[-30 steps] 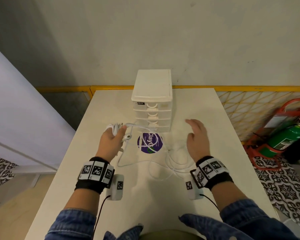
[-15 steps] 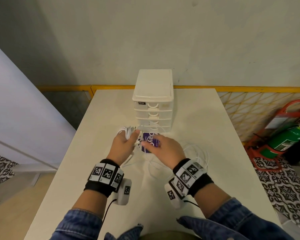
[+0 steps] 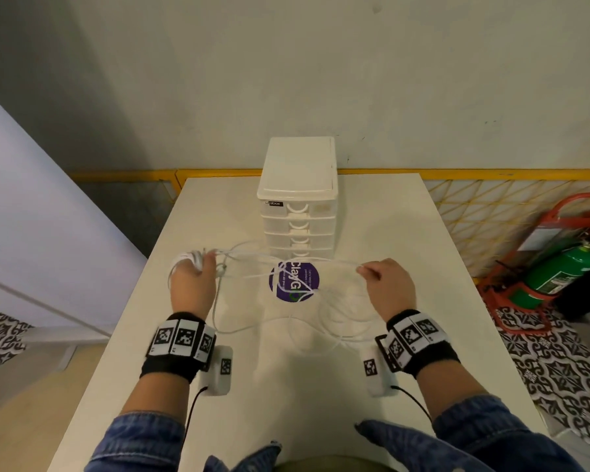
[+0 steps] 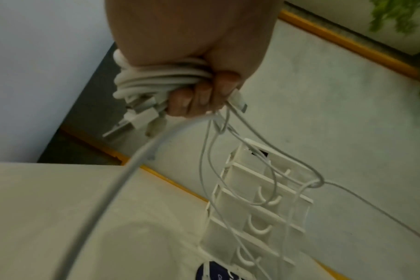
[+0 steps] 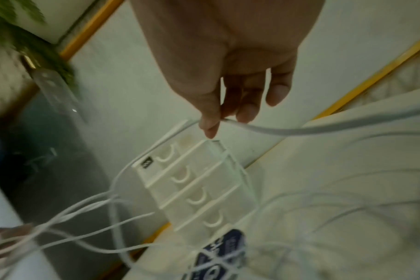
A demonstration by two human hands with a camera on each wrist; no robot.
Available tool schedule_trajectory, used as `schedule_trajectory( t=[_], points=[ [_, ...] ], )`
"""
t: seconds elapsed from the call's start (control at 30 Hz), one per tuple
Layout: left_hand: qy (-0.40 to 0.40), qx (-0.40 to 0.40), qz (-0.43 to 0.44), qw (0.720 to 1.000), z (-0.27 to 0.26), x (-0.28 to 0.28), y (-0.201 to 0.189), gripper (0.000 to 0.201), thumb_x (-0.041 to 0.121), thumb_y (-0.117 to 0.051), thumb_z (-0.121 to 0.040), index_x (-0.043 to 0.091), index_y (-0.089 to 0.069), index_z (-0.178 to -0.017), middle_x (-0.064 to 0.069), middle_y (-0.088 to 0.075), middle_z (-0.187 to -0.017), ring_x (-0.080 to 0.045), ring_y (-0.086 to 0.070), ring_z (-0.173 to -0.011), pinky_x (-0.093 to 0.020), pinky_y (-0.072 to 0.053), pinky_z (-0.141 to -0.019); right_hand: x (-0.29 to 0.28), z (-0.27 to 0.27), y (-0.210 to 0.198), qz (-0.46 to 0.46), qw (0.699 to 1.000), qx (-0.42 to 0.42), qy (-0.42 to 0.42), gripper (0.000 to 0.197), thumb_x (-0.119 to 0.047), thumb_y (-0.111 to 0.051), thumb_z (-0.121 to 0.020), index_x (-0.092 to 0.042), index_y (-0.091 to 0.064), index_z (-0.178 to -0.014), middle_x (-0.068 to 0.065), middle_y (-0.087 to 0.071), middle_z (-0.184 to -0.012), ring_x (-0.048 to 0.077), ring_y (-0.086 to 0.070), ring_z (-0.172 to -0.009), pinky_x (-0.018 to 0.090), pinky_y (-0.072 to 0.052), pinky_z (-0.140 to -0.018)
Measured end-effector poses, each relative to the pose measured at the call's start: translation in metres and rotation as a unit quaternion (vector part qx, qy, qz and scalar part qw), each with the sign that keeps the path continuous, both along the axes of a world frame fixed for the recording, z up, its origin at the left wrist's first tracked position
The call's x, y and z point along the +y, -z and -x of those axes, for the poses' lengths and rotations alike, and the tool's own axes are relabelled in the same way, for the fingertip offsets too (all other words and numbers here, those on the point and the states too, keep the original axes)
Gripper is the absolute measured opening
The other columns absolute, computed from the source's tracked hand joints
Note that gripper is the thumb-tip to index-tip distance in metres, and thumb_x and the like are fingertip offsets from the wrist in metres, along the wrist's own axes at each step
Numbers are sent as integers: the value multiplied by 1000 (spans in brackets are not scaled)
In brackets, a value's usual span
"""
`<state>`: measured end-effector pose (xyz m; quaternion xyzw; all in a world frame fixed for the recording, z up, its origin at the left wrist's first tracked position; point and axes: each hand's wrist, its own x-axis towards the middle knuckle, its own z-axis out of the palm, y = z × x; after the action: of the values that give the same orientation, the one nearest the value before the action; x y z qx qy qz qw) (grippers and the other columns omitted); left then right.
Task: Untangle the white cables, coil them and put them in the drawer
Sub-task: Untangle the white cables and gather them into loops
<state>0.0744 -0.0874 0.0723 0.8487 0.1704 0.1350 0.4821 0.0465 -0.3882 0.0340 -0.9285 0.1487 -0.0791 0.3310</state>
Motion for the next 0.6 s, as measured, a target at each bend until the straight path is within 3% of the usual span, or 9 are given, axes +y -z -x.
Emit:
schedule_trajectory(
  t=[0.13,0.2,0.27,0.3,0.37,0.43,0.47,0.5,0.6],
  points=[
    [-59,23,22,998,1,7,-1,38,41,-50,-94,17,-44,-65,-9,-54,-71,-37,-61,-79,-52,-54,-76,-36,8,35,46,985,155,67,30,-28,-48,-94,-10,-69,-105,11,-66,-110,30,-61,-99,31,-46,-82],
    [-46,11,20,999,1,6,-2,38,40,-51,-94,12,-49,-69,-9,-55,-71,-36,-60,-77,-49,-54,-74,-40,16,44,101,962,251,49,32,-27,-44,-95,-11,-67,-111,11,-64,-115,28,-60,-105,32,-48,-86],
    [4,-3,7,1000,1,-5,-2,39,37,-51,-95,4,-53,-73,-11,-55,-69,-32,-58,-71,-39,-52,-67,-32,17,38,165,943,287,31,34,-23,-42,-95,-14,-54,-126,9,-54,-126,26,-53,-114,34,-45,-93],
    [32,-8,-5,999,3,-13,-2,40,34,-52,-96,4,-51,-70,-10,-53,-66,-27,-55,-65,-34,-48,-61,-25,13,30,199,942,270,18,40,-20,-43,-93,-15,-44,-133,10,-48,-130,26,-48,-118,37,-42,-95],
    [75,-16,-35,996,7,-27,-4,42,32,-52,-96,8,-44,-63,-6,-45,-59,-19,-45,-56,-26,-37,-53,-7,6,5,205,967,153,-16,54,-12,-45,-88,-15,-33,-141,11,-41,-134,28,-40,-122,39,-37,-98],
    [98,-16,-51,994,9,-39,-4,43,32,-52,-96,8,-41,-62,-5,-40,-58,-17,-38,-54,-27,-32,-52,13,-1,-16,144,986,-15,-78,52,-5,-45,-86,-13,-42,-137,10,-46,-131,27,-43,-118,39,-38,-99],
    [106,-16,-51,993,10,-45,-6,43,32,-52,-96,9,-39,-61,-4,-38,-58,-16,-36,-54,-27,-31,-51,26,-4,-24,109,986,-54,-115,43,-9,-45,-89,-13,-49,-131,9,-52,-126,26,-47,-114,39,-40,-98],
    [114,-18,-51,992,11,-50,-6,44,32,-53,-95,10,-37,-61,-3,-36,-58,-15,-34,-54,-26,-30,-51,40,-7,-27,80,985,-46,-147,35,-19,-44,-93,-13,-53,-127,8,-57,-121,25,-52,-110,41,-42,-96],
    [140,-29,-33,989,14,-63,-10,43,33,-55,-94,9,-38,-63,-4,-39,-62,-14,-37,-56,-25,-31,-53,77,-9,-14,37,972,129,-193,45,-45,-40,-95,-14,-52,-124,7,-63,-114,27,-59,-105,38,-46,-90]
  ],
)
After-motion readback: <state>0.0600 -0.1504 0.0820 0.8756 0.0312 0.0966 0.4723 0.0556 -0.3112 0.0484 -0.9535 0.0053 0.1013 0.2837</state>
